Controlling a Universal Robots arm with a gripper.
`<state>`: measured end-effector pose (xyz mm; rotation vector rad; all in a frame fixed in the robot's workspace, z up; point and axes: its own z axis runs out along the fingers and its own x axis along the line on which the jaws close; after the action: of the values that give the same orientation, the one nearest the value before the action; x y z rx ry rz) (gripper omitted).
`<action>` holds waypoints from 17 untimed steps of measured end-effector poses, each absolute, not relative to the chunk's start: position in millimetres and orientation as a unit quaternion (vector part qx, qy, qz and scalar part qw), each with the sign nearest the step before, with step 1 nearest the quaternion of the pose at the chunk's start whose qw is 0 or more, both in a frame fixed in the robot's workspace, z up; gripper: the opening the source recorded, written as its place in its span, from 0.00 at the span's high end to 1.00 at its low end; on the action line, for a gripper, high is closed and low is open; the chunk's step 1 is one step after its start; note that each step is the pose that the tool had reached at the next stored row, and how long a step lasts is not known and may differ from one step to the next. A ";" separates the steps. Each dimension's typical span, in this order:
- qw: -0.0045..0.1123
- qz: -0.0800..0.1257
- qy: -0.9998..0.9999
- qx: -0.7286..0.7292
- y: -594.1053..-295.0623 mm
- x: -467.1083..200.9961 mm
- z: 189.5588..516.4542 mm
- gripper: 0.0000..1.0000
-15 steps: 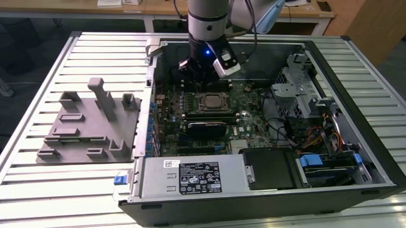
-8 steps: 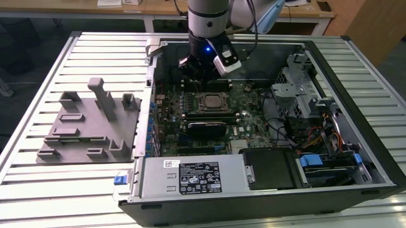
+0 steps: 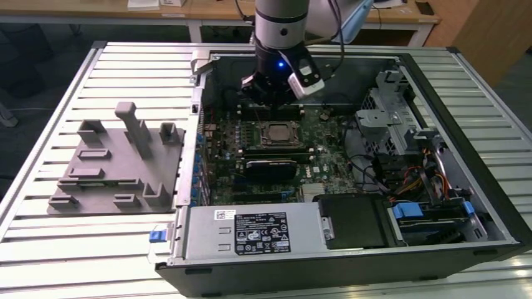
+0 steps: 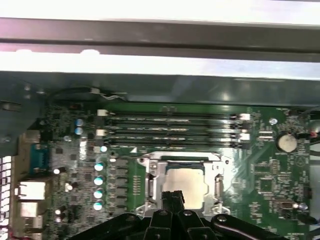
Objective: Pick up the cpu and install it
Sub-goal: 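Close the cpu cover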
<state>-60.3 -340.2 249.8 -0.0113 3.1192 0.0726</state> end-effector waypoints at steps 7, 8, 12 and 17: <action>0.011 0.023 1.000 -0.004 -340.2 -45.0 249.8 0.89; 0.011 0.023 1.000 -0.004 -340.2 -44.5 249.8 0.89; 0.011 0.023 1.000 -0.003 -341.9 -43.4 249.8 0.89; 0.011 0.023 1.000 -0.002 -346.9 -42.9 249.6 0.89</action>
<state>-42.9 -346.9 249.6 -0.0063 3.1192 0.0721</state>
